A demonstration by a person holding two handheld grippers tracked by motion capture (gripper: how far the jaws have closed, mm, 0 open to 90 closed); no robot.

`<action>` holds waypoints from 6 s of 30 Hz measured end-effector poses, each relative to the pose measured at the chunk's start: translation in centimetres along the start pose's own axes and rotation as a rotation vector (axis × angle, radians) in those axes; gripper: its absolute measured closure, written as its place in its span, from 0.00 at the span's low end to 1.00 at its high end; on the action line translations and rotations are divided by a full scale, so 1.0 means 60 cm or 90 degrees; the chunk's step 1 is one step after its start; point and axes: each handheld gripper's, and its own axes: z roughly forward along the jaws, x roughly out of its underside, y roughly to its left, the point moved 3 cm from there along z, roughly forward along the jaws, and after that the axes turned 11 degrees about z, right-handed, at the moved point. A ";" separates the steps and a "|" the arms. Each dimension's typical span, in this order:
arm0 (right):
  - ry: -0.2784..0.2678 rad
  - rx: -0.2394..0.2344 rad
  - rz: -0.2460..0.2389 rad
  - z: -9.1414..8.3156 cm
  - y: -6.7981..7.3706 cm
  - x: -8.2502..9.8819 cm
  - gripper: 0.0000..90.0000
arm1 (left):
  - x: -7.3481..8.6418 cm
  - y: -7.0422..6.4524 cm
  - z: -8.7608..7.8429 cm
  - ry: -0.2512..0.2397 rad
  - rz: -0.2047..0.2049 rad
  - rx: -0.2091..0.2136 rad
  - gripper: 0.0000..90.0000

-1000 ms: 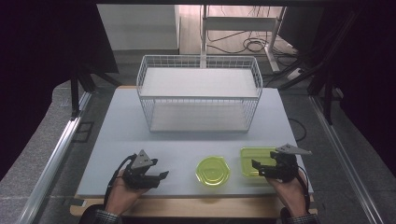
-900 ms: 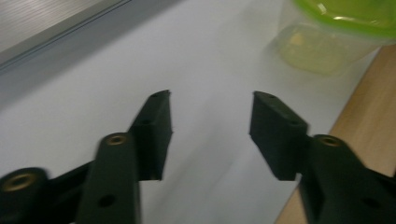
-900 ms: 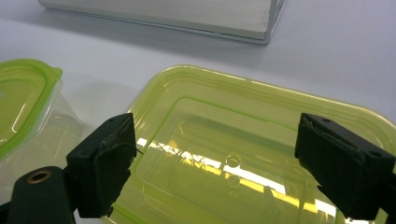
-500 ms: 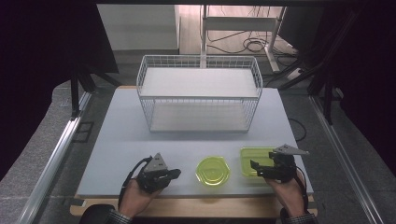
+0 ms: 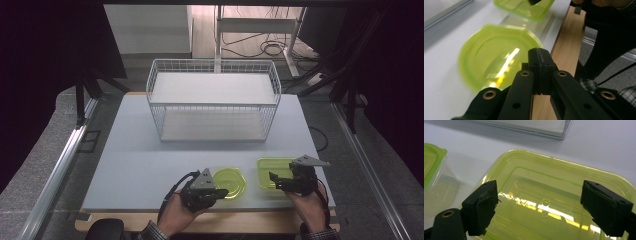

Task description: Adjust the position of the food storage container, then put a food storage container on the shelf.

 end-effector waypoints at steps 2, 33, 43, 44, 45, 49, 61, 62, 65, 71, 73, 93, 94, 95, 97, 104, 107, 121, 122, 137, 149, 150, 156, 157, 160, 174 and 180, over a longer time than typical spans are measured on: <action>0.000 0.001 0.000 0.000 0.000 0.000 0.16 | -0.014 -0.007 0.013 0.000 0.011 0.004 1.00; -0.005 0.005 -0.011 0.000 0.001 0.000 0.16 | 0.015 0.050 0.034 0.066 -0.056 -0.050 1.00; -0.007 0.007 -0.014 0.000 0.001 0.000 0.17 | -0.049 0.083 0.076 0.079 -0.026 -0.061 1.00; -0.007 0.007 -0.014 0.000 0.001 0.000 0.17 | -0.053 0.087 0.083 0.081 -0.024 -0.063 1.00; -0.007 0.007 -0.014 -0.001 0.001 0.000 0.17 | -0.057 0.090 0.090 0.085 -0.022 -0.065 1.00; -0.007 0.006 -0.012 -0.001 0.000 0.000 0.17 | -0.059 0.104 0.104 0.115 -0.021 -0.082 1.00; -0.007 0.007 -0.015 0.000 0.003 0.000 0.17 | -0.016 0.125 0.054 0.122 -0.060 -0.097 1.00; -0.006 0.008 -0.016 0.000 0.003 0.000 0.17 | -0.012 0.126 0.048 0.124 -0.063 -0.099 1.00; -0.005 0.009 -0.017 0.000 0.004 0.001 0.17 | 0.003 0.131 0.028 0.130 -0.064 -0.107 1.00; -0.004 0.009 -0.019 0.001 0.004 0.001 0.17 | 0.033 0.142 -0.012 0.139 -0.085 -0.128 1.00; -0.004 0.009 -0.020 0.001 0.004 0.001 0.17 | 0.044 0.147 -0.025 0.140 -0.093 -0.134 1.00; -0.020 0.072 0.027 -0.050 -0.065 -0.018 0.60 | 0.139 0.198 -0.120 0.173 -0.163 -0.208 1.00; -0.020 0.081 0.034 -0.055 -0.074 -0.018 0.65 | 0.141 0.199 -0.121 0.172 -0.165 -0.209 1.00; -0.018 0.094 0.042 -0.059 -0.083 -0.018 0.71 | 0.143 0.201 -0.122 0.172 -0.167 -0.212 1.00; -0.001 0.115 0.051 -0.064 -0.102 -0.014 0.84 | 0.145 0.202 -0.123 0.165 -0.171 -0.216 0.99; 0.049 0.138 0.052 -0.050 -0.116 -0.006 0.98 | 0.119 0.170 -0.120 0.102 -0.131 -0.190 0.96; 0.055 0.139 0.049 -0.048 -0.114 -0.006 0.99 | 0.116 0.161 -0.117 0.087 -0.131 -0.181 0.96; 0.082 0.029 0.028 0.007 -0.036 -0.015 0.98 | 0.128 0.116 -0.088 0.086 -0.117 -0.133 0.94; 0.084 0.022 0.026 0.011 -0.030 -0.016 0.98 | 0.130 0.114 -0.088 0.087 -0.117 -0.133 0.94; 0.137 -0.088 -0.043 0.095 0.092 -0.034 0.97 | 0.161 0.095 -0.093 0.108 -0.130 -0.154 0.87; 0.089 -0.099 -0.076 0.081 0.096 -0.032 0.85 | 0.168 0.089 -0.100 0.108 -0.104 -0.189 0.63; 0.089 -0.099 -0.076 0.081 0.096 -0.032 0.85 | 0.168 0.089 -0.101 0.106 -0.103 -0.195 0.63; 0.068 -0.112 -0.068 0.060 0.076 -0.030 0.61 | 0.171 0.086 -0.101 0.107 -0.104 -0.201 0.42; 0.067 -0.113 -0.069 0.060 0.075 -0.029 0.56 | 0.173 0.085 -0.101 0.109 -0.105 -0.204 0.39; 0.074 -0.118 -0.067 0.065 0.072 -0.026 0.43 | 0.178 0.083 -0.101 0.113 -0.112 -0.203 0.31; 0.074 -0.152 -0.039 0.077 0.079 -0.027 0.12 | 0.185 0.081 -0.089 0.133 -0.109 -0.189 0.09; 0.093 -0.179 -0.023 0.083 0.086 -0.030 0.09 | 0.187 0.080 -0.084 0.143 -0.101 -0.189 0.08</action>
